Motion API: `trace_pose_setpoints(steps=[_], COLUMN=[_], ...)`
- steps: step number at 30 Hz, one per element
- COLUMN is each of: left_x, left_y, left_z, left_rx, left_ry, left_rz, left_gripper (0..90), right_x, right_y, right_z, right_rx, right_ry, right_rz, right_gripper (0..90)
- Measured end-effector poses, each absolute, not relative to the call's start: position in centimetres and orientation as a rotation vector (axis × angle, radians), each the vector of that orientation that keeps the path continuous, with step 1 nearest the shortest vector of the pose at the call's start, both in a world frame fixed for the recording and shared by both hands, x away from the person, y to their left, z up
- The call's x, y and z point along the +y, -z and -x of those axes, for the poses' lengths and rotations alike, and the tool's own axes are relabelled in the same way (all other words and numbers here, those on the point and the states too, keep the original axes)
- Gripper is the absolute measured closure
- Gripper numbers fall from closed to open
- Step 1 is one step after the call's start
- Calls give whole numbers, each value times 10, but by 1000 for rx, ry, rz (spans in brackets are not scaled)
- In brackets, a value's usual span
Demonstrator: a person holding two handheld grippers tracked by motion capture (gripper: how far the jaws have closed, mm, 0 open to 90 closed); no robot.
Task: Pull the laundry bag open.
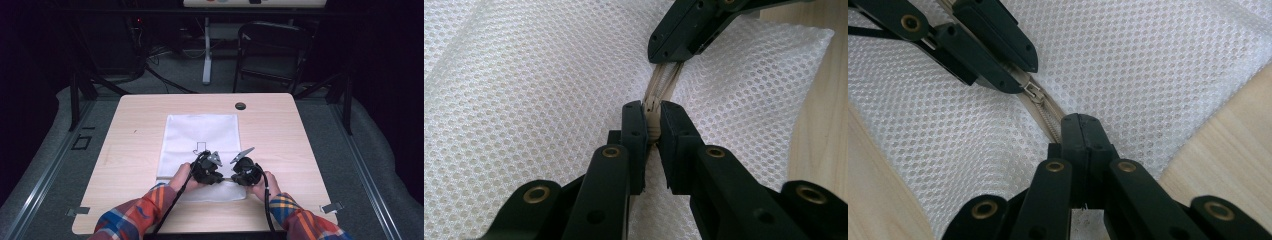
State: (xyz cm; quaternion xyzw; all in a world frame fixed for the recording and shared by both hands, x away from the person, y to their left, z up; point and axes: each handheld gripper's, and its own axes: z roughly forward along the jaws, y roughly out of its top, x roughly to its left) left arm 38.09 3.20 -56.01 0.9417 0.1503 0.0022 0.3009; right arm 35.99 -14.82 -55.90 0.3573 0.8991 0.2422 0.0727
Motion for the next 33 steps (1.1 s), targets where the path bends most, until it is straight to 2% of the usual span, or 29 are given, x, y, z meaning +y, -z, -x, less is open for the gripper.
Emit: trace_pose_setpoints(steps=[7,11,23,27,29,33], left_x=[29,25,30,46,59,57], left_y=[556,552,553,552,549,549], left_z=[-377,-371,-372,-376,-379,-375], left_rx=[371,314,315,341,392,378], left_ry=[-41,-105,-87,-136,-118,-138], left_rz=[-2515,-2563,-2579,-2620,-2598,-2609], left_gripper=[817,817,817,817,816,815], right_x=[-149,-148,-148,-150,-154,-155], right_y=[559,561,559,558,559,559], right_z=[-360,-359,-358,-358,-360,-361], right_rx=[2702,2691,2708,2706,2682,2687], right_ry=[-742,-772,-742,-699,-715,-722], right_rz=[-1080,-1096,-1076,-1068,-1099,-1110], right_gripper=[900,900,900,900,900,900])
